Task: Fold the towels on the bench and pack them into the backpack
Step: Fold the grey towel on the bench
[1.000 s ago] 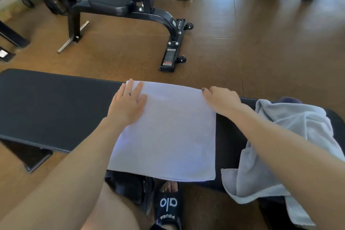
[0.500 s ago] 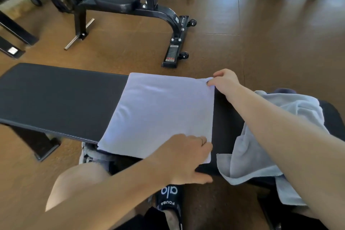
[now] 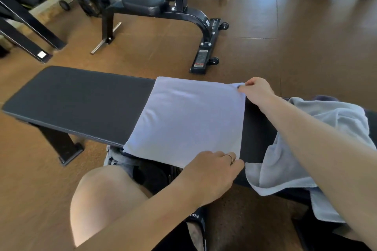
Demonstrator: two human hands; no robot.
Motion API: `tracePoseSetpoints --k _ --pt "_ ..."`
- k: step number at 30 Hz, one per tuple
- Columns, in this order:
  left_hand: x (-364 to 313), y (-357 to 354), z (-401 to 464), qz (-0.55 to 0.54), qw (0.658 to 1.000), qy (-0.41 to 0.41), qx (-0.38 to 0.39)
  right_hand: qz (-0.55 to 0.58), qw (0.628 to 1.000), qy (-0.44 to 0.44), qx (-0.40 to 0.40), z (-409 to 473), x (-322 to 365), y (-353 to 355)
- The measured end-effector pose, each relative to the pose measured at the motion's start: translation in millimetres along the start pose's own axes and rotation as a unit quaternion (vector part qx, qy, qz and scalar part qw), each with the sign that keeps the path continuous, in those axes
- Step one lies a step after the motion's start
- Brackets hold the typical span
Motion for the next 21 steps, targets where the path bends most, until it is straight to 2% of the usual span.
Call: tracePoseSetpoints --k 4,10,16,21 --pt "-2 6 5 -0.03 0.999 0.024 -0.008 -0.007 1.0 -0.008 -0.018 0 2 0" --pt "-5 15 4 -0.06 0.998 0.025 0.001 0.016 0.999 0.031 -0.036 -2 -1 8" --pt "-15 28 -1 -0.151 0.987 0.046 0.043 0.021 0.993 0.111 -0.039 -4 -6 30" --pt "-15 31 -5 -0.181 0.979 0.061 0.068 -0.044 0.985 0.163 -0.037 -5 -1 42"
Point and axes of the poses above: each hand's wrist, its own z-axis towards the middle knuckle, its own y-axis out of the back of the hand, x = y × z, the point moved 1 cm from there along z, towards the middle knuckle, and after that the axes turned 2 degrees about z, right-handed, at the moved point
